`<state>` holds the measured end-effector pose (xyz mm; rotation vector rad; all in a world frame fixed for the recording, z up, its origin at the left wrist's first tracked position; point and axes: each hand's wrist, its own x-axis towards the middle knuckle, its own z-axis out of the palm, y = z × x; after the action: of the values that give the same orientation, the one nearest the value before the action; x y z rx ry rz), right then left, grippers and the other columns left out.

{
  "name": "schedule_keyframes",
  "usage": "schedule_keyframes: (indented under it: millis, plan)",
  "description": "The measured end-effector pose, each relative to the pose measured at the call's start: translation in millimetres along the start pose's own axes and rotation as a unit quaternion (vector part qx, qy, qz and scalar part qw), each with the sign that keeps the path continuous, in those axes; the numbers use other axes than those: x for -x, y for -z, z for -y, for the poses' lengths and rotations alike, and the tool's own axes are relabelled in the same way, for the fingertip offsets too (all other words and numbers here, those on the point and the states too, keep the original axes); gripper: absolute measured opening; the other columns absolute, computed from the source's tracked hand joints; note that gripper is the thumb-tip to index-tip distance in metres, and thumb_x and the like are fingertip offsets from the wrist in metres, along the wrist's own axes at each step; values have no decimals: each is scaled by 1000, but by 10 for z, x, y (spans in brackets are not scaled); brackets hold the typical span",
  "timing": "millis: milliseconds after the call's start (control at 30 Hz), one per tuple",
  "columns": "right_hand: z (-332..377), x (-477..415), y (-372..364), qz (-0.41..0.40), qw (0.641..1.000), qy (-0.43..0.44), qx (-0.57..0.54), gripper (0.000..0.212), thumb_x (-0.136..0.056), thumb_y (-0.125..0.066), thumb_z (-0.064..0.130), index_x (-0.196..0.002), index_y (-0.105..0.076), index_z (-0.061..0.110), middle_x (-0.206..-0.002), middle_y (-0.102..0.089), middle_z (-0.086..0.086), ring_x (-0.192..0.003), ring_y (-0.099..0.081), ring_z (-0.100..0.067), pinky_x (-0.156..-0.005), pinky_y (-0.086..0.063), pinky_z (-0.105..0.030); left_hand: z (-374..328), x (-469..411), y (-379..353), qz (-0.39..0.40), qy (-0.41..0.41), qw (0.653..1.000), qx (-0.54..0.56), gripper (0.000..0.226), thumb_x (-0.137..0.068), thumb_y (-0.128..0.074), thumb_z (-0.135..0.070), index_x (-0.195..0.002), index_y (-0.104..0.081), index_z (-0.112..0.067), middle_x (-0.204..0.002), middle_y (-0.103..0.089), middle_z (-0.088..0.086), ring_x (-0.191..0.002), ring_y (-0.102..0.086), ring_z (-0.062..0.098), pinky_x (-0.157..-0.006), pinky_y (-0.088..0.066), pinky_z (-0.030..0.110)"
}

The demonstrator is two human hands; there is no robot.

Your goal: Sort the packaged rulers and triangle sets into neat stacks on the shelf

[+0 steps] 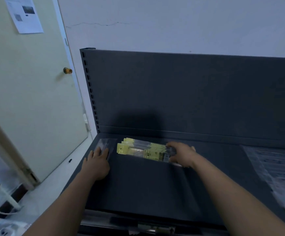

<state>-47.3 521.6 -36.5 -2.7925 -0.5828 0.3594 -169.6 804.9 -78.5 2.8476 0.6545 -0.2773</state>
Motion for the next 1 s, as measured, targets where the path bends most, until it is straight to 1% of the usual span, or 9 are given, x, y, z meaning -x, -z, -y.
schedule_keyframes:
  millis: [133, 233, 333, 400, 533, 633, 700, 833, 1000]
  plan:
    - [114, 97, -14, -5, 999, 32, -17, 40, -85, -65, 22, -120, -51, 35, -113, -60, 12, -115, -50, -14, -98, -21, -32, 75, -37, 99, -46, -41, 996, 59, 81, -91, -45, -42, -153, 6, -29, -162, 2, 6, -148, -4, 30, -118, -13, 50]
    - [99, 194, -43, -3, 998, 42, -45, 38, -81, -69, 20, -112, -54, 38, -104, -60, 16, -111, -48, -12, -97, -17, -27, -42, -73, 153, -93, -178, 974, 104, 107, -75, -67, -59, -154, -3, -26, -159, -14, 5, -146, -15, 26, -118, -18, 43]
    - [103, 327, -84, -19, 998, 46, -50, 39, -73, -76, 23, -101, -57, 44, -101, -61, 20, -107, -49, -6, -105, -15, -30, -217, -53, 185, -33, -262, 949, 173, 76, -74, -78, -42, -140, -43, -25, -134, -51, -4, -125, -47, 15, -97, -34, 18]
    - [52, 439, -114, -52, 997, 7, -61, 40, -68, -80, 29, -103, -63, 40, -100, -62, 21, -103, -51, -2, -108, -15, -32, -258, -17, 164, -18, -288, 935, 205, 47, -76, -79, -29, -119, -61, -24, -109, -59, -10, -102, -57, 9, -81, -38, 14]
    - [-143, 656, -296, -92, 960, -70, -256, 61, -49, -91, 31, -105, -66, 32, -118, -55, -3, -107, -57, -17, -96, -47, -29, -232, 36, 51, -44, -260, 913, 313, 47, -68, -84, -14, -110, -66, -24, -109, -58, -8, -100, -57, 9, -79, -39, 12]
    - [-70, 757, -480, -116, 917, -90, -372, 62, -65, -81, -1, -119, -60, 20, -127, -45, -3, -109, -56, -17, -83, -52, -19, -303, 129, -76, -26, -250, 903, 349, 63, -61, -87, -19, -118, -60, -23, -118, -48, -4, -106, -49, 9, -87, -35, 14]
    - [-11, 773, -552, -123, 915, -85, -374, 60, -75, -71, -7, -126, -54, 20, -129, -42, -1, -109, -53, -13, -79, -48, -13, -347, 146, -128, -34, -258, 906, 334, 64, -64, -84, -21, -121, -55, -22, -122, -43, -1, -111, -45, 12, -95, -33, 20]
    - [-49, 763, -527, -135, 925, -76, -346, 39, -84, -70, 7, -117, -57, 23, -123, -46, 0, -106, -52, -10, -88, -39, -13, -340, 114, -123, -73, -240, 914, 319, 46, -80, -72, -11, -122, -55, -16, -116, -43, 1, -105, -47, 13, -92, -33, 14]
    - [-112, 599, -282, -106, 946, -38, -303, 22, -86, -68, 6, -104, -61, 15, -106, -61, -4, -90, -57, -11, -71, -45, -9, -411, -2, 14, -87, -220, 931, 278, 41, -80, -75, -19, -118, -60, -14, -116, -54, 4, -109, -53, 19, -82, -30, 16]
